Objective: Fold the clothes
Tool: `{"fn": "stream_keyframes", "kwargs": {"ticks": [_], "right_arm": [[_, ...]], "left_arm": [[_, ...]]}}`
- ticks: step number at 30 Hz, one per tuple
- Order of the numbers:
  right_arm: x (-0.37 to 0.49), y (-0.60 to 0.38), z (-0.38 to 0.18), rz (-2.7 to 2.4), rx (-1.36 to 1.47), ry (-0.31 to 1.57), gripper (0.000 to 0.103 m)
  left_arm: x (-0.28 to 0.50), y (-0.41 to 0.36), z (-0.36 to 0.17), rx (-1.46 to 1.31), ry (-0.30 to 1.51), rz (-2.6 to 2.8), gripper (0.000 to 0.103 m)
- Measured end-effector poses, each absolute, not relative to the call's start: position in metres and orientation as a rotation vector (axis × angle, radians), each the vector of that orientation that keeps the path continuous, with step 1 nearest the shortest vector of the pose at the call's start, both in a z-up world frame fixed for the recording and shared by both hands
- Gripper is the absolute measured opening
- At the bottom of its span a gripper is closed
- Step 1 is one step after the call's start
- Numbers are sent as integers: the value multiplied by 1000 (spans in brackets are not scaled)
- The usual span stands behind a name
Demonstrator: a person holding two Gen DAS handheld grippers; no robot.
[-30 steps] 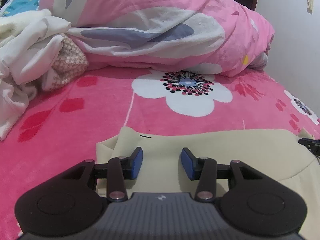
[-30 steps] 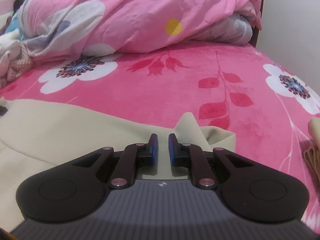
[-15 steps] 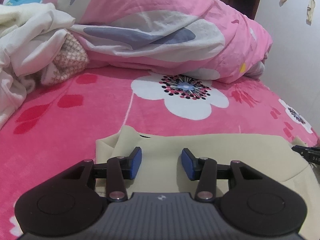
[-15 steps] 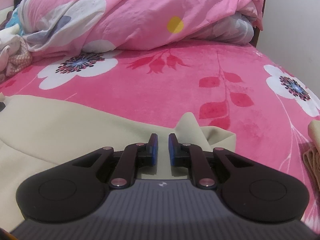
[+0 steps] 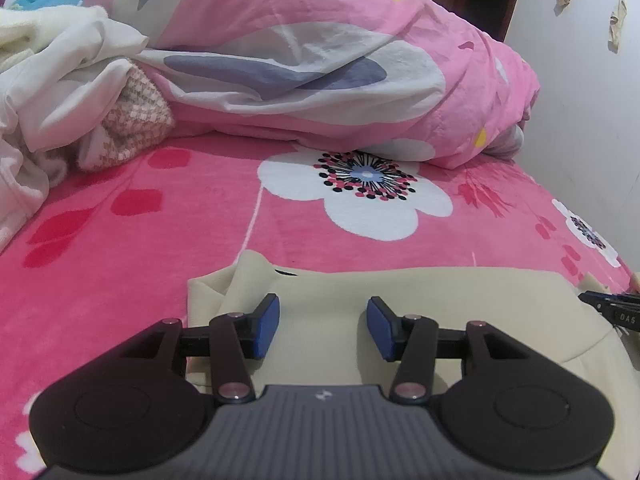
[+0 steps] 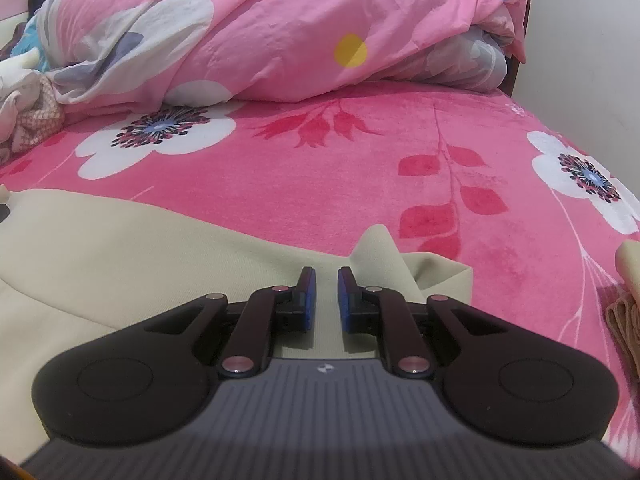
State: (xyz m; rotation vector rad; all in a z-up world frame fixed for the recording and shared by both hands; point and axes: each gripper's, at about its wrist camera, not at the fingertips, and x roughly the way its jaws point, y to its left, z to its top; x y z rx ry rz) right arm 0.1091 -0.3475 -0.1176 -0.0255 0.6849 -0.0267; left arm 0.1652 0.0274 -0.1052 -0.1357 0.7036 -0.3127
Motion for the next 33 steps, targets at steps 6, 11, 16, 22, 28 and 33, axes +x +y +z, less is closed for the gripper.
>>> {"fn": "stream_keyframes", "kwargs": {"ticks": [6,11,16,22,28,33], "right_arm": [[108,-347,-118,-27,-27,680,10],[108,-347,-118,-29,-30,678,11],[108,-346,-118,-32,-39,677,11],[107,-345,-118,-34,-43,677,11],[107,-345,-118,-36,-45,675,12],[106,-345,-117,-36,-47,673,12]], "left_arm": [[164,26,-105,-128,701,-312,51],[164,26,-104,-124,700,-311,51],[163,26,-104,-123,700,-310,51],[163,25,-104,-120,699,-309,52],[163,25,-103,-118,699,-308,52],[163,24,-103,-118,699,-308,52]]}}
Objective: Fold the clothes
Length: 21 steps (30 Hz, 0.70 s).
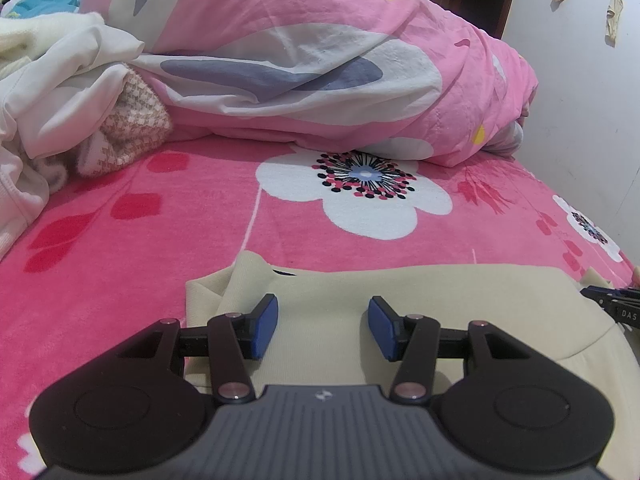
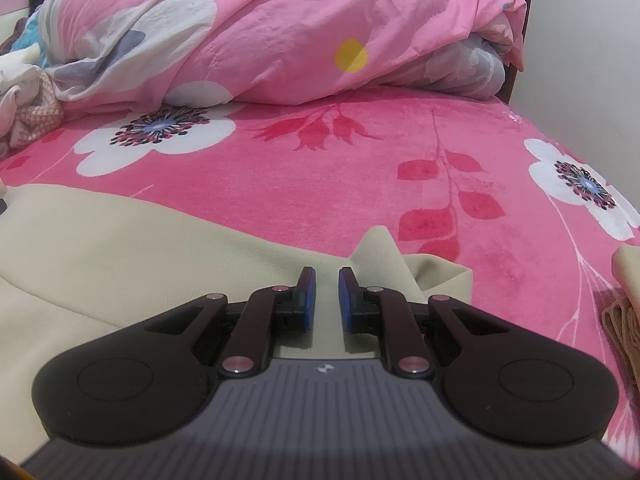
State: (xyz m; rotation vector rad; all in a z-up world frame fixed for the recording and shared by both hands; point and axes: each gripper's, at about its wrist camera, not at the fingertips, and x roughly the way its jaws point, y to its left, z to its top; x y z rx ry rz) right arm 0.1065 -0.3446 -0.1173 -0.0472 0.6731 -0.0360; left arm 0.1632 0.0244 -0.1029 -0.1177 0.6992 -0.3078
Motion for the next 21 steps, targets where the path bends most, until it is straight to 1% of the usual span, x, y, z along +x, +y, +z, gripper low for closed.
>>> {"fn": "stream_keyframes", "kwargs": {"ticks": [12,16,20,21], "right_arm": [[103,-346,-110,-33,-45,666,12],[100,-346,-102,-45,-57,657,15],[100,-361,-108,-71,-38,669,15],[100,-365,-109,-77,-33,672,13]], "left_arm": [[163,24,-103,-113,697,-307,53],[163,23,-103,-106,694,-306,53],[162,20,-103,-92,692,-300,53],[162,20,-103,-87,691,-298,53]]}}
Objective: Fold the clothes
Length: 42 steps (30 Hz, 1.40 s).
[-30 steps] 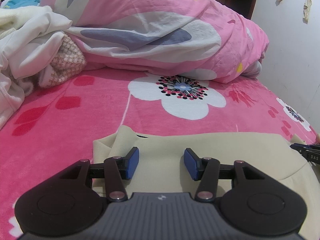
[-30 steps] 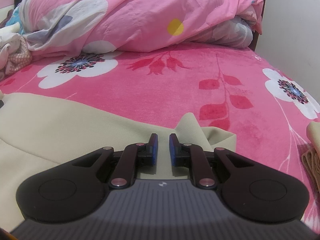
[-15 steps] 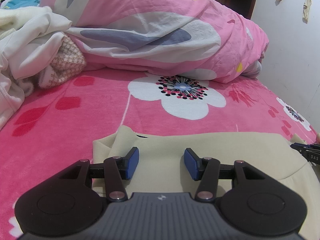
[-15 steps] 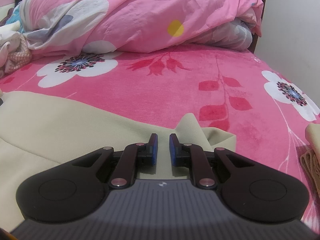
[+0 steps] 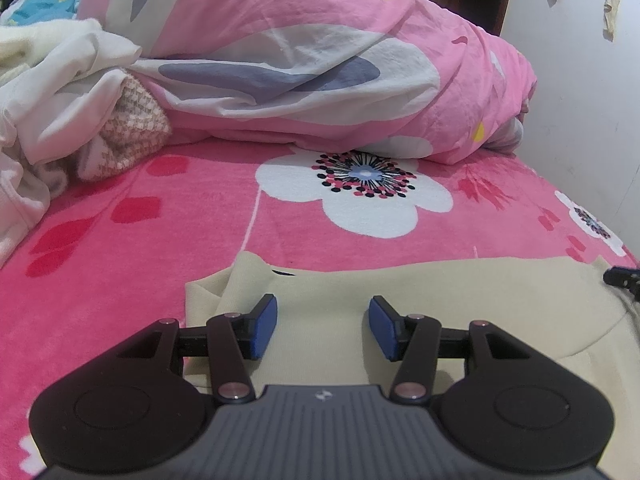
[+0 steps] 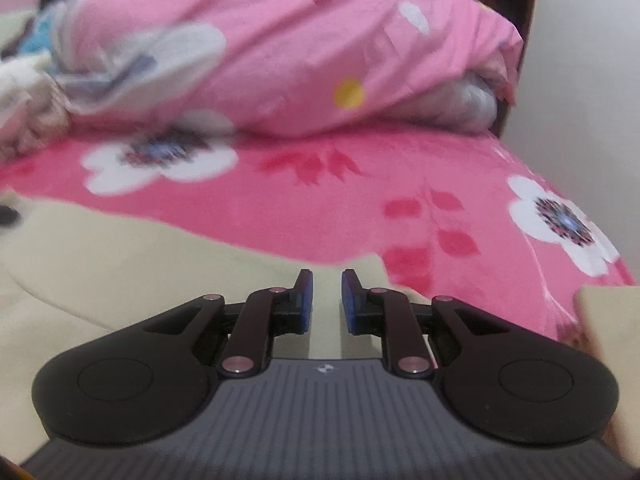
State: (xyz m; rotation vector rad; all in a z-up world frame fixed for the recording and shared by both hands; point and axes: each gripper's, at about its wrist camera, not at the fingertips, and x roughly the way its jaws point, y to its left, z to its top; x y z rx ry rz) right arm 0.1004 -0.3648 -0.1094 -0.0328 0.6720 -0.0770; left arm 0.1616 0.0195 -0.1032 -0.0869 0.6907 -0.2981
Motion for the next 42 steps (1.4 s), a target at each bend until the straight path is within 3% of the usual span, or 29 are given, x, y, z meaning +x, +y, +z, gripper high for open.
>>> {"fn": "stream_keyframes", "kwargs": {"ticks": [6,12,18,21,22,28,33,36,42], "right_arm": [[87,-390,-88,-150,62,650,14],[-4,-375,-38,-124,-38,484,11],[-61,-340,-96,43,-96,539,9],[-67,-366,-122,22,77,505,6],[-68,-374,-123,13,134,490,3],[-83,-343,-81,13,-24,391,3],[-83,-346,-136,-34,-126,450,2],[-83,-355,-117,-79,37,435,3],[-102,-289,-80,48,-162,259,3]], "left_arm": [[161,20,-103,-88,689,-299,53],[160,15,-103,-50,688,-289,54],[158,14,-103,-39,685,-285,54],[159,13,-102,-30,686,-284,54],[159,12,-102,-25,686,-283,54],[158,10,-102,-9,682,-277,54],[158,7,-103,12,684,-273,55],[157,3,-102,40,686,-265,55],[158,2,-100,50,692,-260,57]]}}
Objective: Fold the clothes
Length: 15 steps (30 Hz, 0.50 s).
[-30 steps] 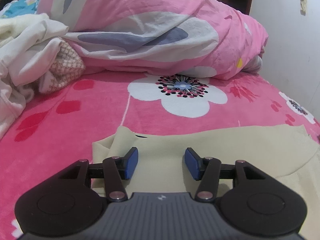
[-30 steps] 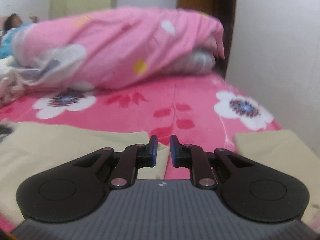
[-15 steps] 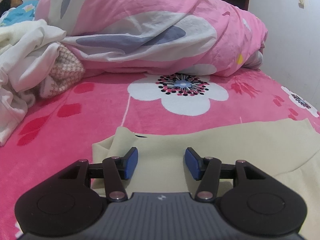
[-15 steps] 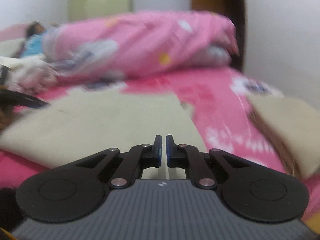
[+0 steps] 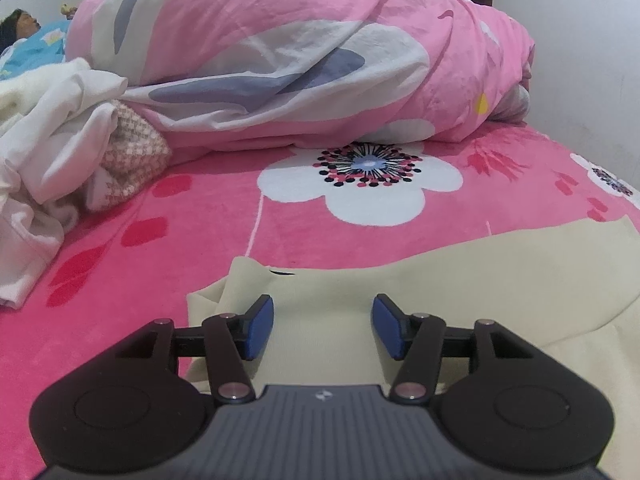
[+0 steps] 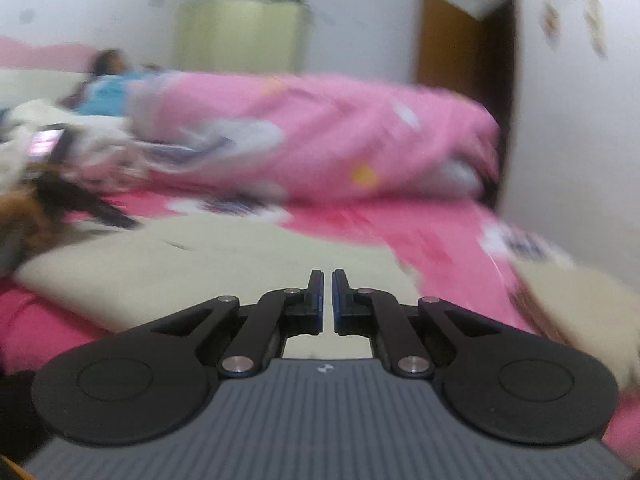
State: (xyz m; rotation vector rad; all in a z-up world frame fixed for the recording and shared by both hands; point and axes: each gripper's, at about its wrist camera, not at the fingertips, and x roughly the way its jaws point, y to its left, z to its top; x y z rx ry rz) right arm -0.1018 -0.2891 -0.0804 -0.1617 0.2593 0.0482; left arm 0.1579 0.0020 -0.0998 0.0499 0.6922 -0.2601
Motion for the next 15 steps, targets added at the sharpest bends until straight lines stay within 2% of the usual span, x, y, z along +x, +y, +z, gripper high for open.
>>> {"fn": "stream_keyframes", "kwargs": {"ticks": [4,5,8,11,15], "right_arm": [[-77,-278,-141,91,-205,429,1],[-81,-279,-149,82,-191,380,1],[-74,-274,-140,59,-181,417,1],[-76,-271,-146,58,-207,396,1],[-80,-284,-145,68,-101,392,1]], "left_arm": [[158,4,-96,39,702,-259,57],[156,7,-90,23,706,-255,57],[131,9,-65,-4,640,-284,57],[87,-11,-38,35,540,-410,65],[33,-66,-40,217,546,-592,66]]}}
